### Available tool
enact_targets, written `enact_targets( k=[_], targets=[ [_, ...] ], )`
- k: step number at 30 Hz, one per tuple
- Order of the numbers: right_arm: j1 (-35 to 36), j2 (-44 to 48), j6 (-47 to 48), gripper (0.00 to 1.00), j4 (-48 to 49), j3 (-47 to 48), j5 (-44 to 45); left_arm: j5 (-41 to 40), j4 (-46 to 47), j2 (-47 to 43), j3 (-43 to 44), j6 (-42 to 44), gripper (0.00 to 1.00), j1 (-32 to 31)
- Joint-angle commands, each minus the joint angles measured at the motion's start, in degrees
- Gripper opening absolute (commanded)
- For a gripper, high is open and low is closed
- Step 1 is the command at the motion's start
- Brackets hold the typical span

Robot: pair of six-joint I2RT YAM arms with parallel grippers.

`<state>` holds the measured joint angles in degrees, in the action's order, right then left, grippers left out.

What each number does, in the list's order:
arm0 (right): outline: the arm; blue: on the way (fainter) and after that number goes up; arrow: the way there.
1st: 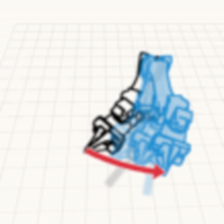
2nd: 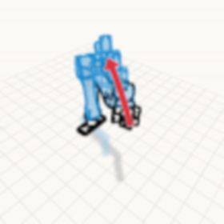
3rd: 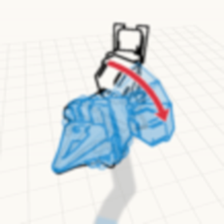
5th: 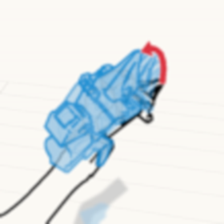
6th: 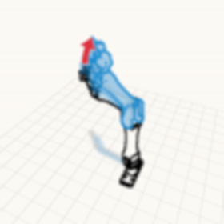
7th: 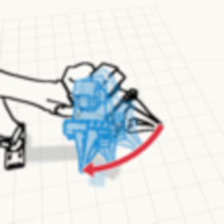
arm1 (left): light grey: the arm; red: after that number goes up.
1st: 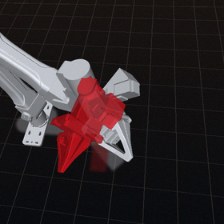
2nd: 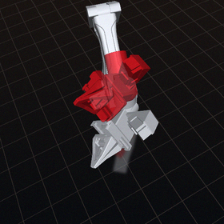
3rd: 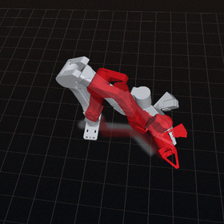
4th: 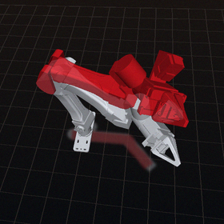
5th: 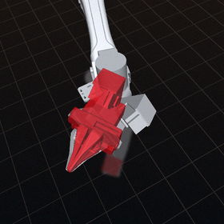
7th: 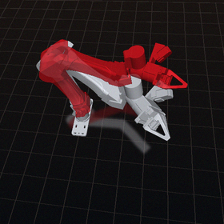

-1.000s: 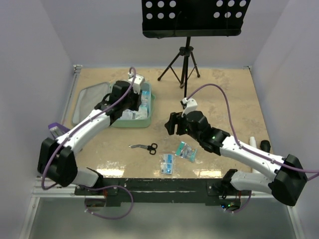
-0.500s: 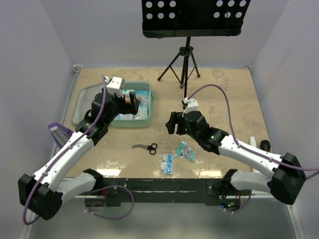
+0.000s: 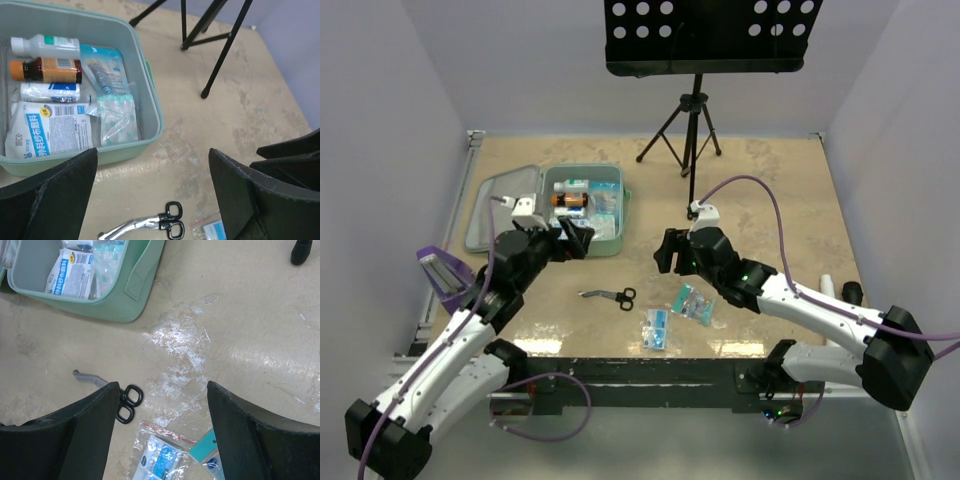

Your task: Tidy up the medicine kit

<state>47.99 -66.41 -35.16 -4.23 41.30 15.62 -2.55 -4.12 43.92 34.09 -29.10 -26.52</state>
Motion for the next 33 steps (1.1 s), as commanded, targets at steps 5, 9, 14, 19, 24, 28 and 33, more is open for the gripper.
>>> enact_targets(
  k=[5, 9, 14, 19, 24, 28, 33],
  targets=[
    [0.26, 1.28, -0.09, 0.76, 0.89, 1.15, 2.66, 13.67, 4.21, 2.29, -3.15, -5.87, 0.93, -0.54],
    [0.26, 1.64, 0.27, 0.75, 0.54, 1.33, 3.72, 14.95, 6.91, 6.0, -6.65, -11.14, 1.0, -9.3],
    [0.18, 3.3, -0.17, 0.76, -0.6, 1.42, 4.51, 6.52, 8.52, 8.18, -10.0, -13.52, 1.0, -22.42],
    [0.26, 3.22, -1.14, 0.76, -2.45, 1.42, 5.48, 1.24, 1.25, 17.84, -3.34, -9.57, 1.0, -28.83],
    [0.18, 2.08, -4.12, 0.76, -2.98, -0.25, 6.01, 0.17, -2.38, 29.27, 2.38, -9.04, 0.81, -32.36],
    [0.18, 2.78, -5.45, 0.76, -1.49, -2.01, 4.34, -1.23, -4.14, 33.41, 4.41, -9.13, 0.76, -33.07],
    [0.09, 3.48, -5.1, 0.76, -1.83, -2.36, 4.69, -1.68, -5.81, 37.37, 5.9, -8.52, 0.73, -33.07]
  ],
)
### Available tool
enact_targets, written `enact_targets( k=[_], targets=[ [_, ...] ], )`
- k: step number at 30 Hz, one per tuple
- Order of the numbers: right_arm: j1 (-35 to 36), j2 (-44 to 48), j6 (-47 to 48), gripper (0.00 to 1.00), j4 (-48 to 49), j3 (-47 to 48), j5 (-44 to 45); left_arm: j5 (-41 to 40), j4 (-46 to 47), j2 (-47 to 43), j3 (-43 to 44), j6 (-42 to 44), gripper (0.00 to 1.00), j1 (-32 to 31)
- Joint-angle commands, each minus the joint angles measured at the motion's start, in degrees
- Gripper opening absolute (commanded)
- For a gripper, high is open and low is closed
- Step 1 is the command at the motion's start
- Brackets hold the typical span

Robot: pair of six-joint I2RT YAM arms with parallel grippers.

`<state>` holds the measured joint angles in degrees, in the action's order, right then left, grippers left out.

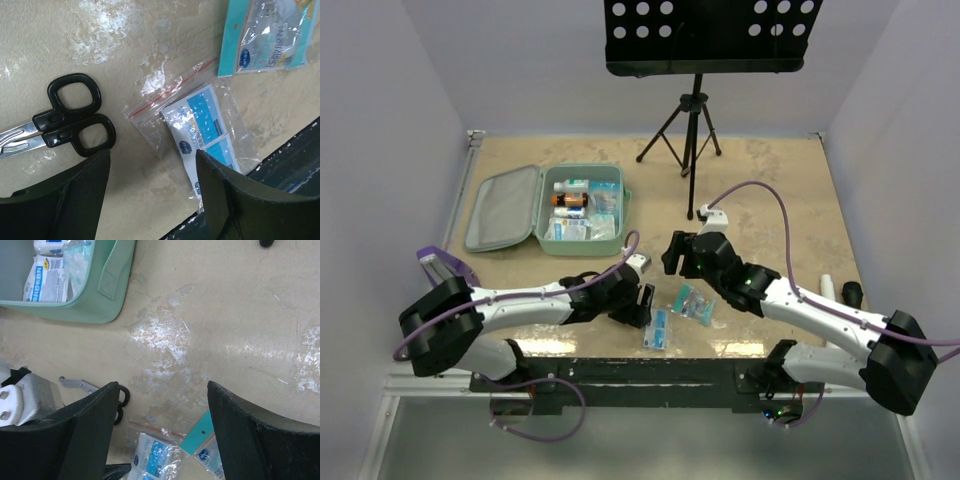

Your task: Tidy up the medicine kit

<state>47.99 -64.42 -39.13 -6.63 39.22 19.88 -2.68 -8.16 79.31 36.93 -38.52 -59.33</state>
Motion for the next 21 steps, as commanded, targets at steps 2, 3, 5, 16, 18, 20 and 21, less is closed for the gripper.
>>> enact_targets(
  k=[2, 3, 5, 16, 18, 20, 21],
  targets=[
    [0.09, 1.75, -1.03, 0.76, 0.39, -0.37, 0.69, -0.76, -1.33, 3.13, 3.24, 0.82, 0.72, -0.35],
    [0.18, 1.84, -1.12, 0.76, 0.57, -0.55, 0.69, -0.32, -1.15, 3.74, 3.24, 0.82, 0.72, -0.35],
    [0.18, 2.11, -1.03, 0.76, 0.74, -0.73, 0.51, 0.65, -1.06, 4.71, 3.76, 0.82, 0.72, -0.52],
    [0.18, 2.28, -0.59, 0.76, 1.45, -1.08, 0.16, 7.68, -0.45, 10.07, 5.26, 3.19, 0.54, -1.05],
    [0.18, 2.29, -0.5, 0.76, 1.45, -0.99, -0.01, 8.39, -0.27, 10.78, 5.35, 3.45, 0.47, -1.05],
    [0.18, 2.55, -0.5, 0.76, 1.36, -0.99, 0.07, 8.48, -0.01, 10.96, 5.35, 3.37, 0.42, -1.05],
    [0.18, 2.64, -0.5, 0.76, 1.27, -0.9, -0.01, 8.48, -0.01, 10.96, 5.26, 3.37, 0.39, -1.05]
  ],
)
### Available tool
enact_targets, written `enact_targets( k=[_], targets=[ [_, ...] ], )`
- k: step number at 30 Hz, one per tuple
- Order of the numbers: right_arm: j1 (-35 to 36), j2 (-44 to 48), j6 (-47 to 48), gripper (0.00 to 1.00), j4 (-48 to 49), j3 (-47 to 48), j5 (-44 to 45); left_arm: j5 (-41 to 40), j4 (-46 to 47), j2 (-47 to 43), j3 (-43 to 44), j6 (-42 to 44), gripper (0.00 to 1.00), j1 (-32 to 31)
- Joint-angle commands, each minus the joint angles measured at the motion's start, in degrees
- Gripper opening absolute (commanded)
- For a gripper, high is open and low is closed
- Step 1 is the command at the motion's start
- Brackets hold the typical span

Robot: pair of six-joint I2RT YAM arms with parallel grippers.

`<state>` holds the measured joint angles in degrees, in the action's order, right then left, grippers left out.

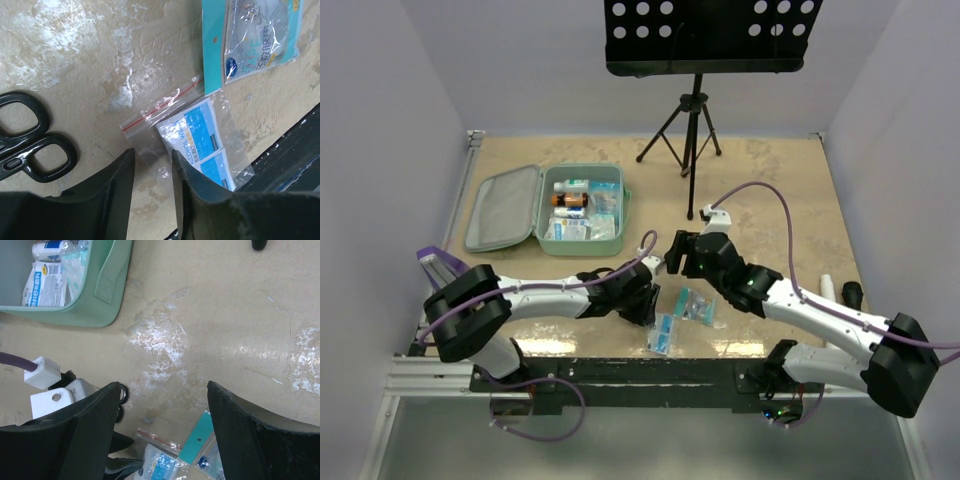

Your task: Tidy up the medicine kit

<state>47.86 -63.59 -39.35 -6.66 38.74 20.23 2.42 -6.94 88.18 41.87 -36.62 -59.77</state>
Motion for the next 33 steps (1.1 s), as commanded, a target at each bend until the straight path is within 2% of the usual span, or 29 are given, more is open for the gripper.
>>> enact_targets(
  k=[1, 6, 11, 14, 16, 20, 22, 25, 33],
  targets=[
    [0.31, 1.98, -0.29, 0.76, 1.38, -0.51, -0.28, 3.12, -1.23, 2.08, 0.32, 1.47, 0.37, -0.61],
    [0.31, 1.98, -0.11, 0.76, 0.94, -0.07, -0.19, 1.02, -1.76, -0.11, 0.5, 1.47, 0.23, -0.44],
    [0.22, 1.28, -0.46, 0.76, 0.5, 0.11, 0.51, -2.15, -3.16, -2.66, 0.58, 1.73, 0.0, 0.53],
    [0.22, -0.39, -2.21, 0.78, -1.34, 0.72, 2.62, -5.92, -4.4, -4.94, 0.41, 1.73, 0.0, 1.14],
    [0.13, -2.4, -3.71, 0.81, -3.53, 1.86, 4.11, -8.47, -4.49, -8.27, 0.32, 1.38, 0.06, 1.32],
    [-0.22, -6.1, -6.17, 0.84, -7.14, 3.01, 5.7, -14.26, -3.26, -14.25, -0.47, 0.41, 0.27, 1.76],
    [-1.44, -7.85, -6.79, 0.85, -7.41, 2.66, 4.91, -16.9, -1.95, -17.06, -1.34, -0.29, 0.33, 1.93],
    [-4.43, -10.58, -7.4, 0.86, -8.98, 2.48, 1.41, -19.99, 0.69, -21.37, -3.54, -1.87, 0.36, 2.37],
    [-4.44, -11.02, -9.95, 0.84, -18.82, 5.11, -1.33, -22.63, 4.48, -26.92, -7.14, -1.61, 0.38, 2.81]
  ],
)
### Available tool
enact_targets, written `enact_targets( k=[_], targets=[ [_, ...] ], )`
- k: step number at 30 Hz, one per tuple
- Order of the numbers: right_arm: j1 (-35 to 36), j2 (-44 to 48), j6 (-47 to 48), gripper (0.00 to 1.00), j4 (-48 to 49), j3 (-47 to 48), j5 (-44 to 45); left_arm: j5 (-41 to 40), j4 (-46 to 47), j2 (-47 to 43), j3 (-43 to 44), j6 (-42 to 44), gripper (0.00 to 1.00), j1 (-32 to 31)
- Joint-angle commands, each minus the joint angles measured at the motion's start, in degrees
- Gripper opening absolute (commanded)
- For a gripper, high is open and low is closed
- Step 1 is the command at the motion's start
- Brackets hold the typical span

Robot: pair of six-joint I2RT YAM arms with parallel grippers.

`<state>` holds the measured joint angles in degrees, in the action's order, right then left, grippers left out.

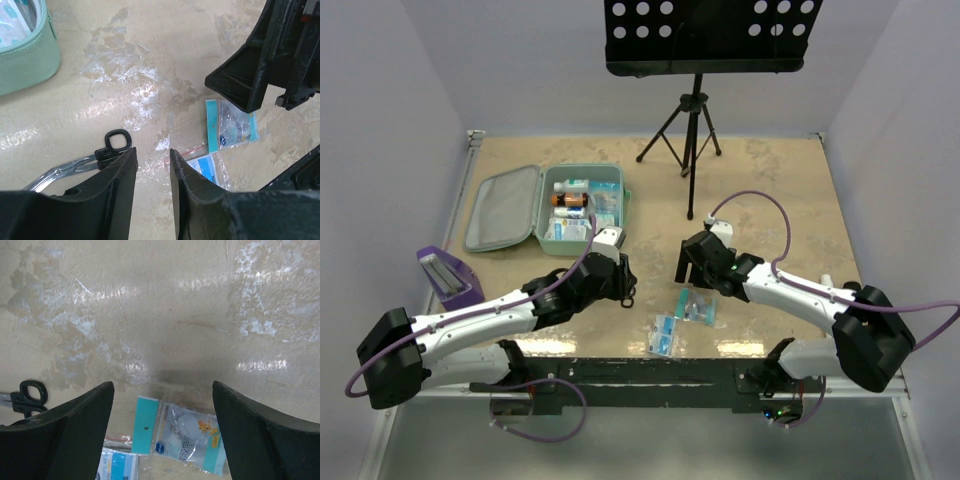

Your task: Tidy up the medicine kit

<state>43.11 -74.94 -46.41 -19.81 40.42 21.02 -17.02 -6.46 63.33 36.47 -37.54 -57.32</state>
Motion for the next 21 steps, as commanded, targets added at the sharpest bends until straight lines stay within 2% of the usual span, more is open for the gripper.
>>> enact_targets(
  k=[1, 7, 10, 17, 21],
  targets=[
    [0.31, 0.23, -3.15, 0.84, -6.72, 3.52, -2.21, -3.29, 4.26, -2.77, -2.19, -0.69, 0.38, 0.37],
    [0.65, 3.3, -5.88, 0.83, -12.61, 0.72, -4.49, -3.02, 7.58, -7.16, -5.88, -1.4, 0.38, 0.54],
    [1.53, 4.27, -7.11, 0.82, -12.62, -1.04, -7.56, -2.41, 8.21, -8.13, -6.85, -1.22, 0.38, 0.72],
    [5.66, -0.64, -7.9, 0.79, -11.56, -2.1, -10.03, -0.92, 9.97, -7.78, -8.08, -1.13, 0.38, 0.81],
    [6.54, -3.02, -7.64, 0.74, -10.16, -1.32, -10.29, -0.83, 9.97, -7.78, -8.25, -1.22, 0.38, 0.89]
  ],
)
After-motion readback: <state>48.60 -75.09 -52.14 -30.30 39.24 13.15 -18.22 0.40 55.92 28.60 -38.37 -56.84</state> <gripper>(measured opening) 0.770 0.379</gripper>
